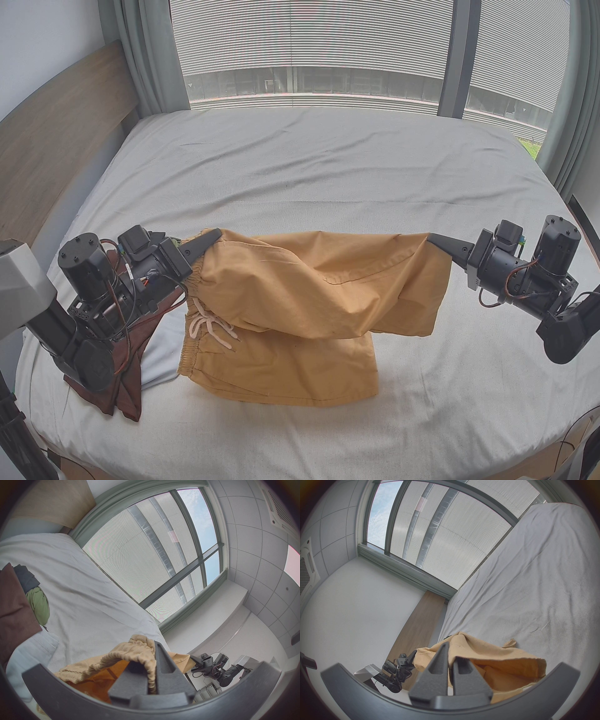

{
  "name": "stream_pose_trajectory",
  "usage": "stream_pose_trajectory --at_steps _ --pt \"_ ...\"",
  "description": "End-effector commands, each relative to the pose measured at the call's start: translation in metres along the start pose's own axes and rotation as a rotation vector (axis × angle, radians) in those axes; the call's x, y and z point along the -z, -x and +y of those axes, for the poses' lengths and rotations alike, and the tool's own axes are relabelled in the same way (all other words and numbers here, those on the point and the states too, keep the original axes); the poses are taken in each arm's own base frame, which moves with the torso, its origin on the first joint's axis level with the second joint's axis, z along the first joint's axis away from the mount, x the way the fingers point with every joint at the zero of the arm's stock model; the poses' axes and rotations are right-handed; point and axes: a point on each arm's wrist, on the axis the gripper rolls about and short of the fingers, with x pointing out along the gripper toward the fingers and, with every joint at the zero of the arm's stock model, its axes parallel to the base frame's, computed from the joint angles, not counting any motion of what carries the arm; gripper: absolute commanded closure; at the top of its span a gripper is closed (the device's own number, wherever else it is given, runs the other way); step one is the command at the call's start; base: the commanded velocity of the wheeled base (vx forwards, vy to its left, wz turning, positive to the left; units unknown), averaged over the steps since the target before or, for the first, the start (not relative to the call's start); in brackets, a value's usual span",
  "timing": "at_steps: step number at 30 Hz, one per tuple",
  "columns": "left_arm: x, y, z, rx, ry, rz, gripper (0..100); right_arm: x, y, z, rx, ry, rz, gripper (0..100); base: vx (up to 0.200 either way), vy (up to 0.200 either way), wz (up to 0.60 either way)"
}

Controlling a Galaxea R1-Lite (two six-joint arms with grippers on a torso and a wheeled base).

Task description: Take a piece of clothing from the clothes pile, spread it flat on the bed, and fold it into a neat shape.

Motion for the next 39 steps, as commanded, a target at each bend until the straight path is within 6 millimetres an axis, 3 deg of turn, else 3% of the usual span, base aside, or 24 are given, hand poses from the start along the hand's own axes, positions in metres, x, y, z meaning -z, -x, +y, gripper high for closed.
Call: stream_pose_trajectory --at_steps 1,19,39 --pt "0.0 0.001 0.005 -0.011 -0.001 0.003 100 -0.006 0.003 0.0 0.001 0.007 -0.021 100 0.0 0.0 0.0" --pt "0.01 -0.004 0.022 -0.042 -0.045 0.037 100 -0.022 0.013 -0.003 -0.006 0.025 -0.054 100 0.0 0.0 0.0" --pt "-0.01 -0.004 0.026 -0.042 -0.079 -0.03 100 -0.036 0.024 -0.015 0.013 0.03 -0.08 100 0.0 0.0 0.0"
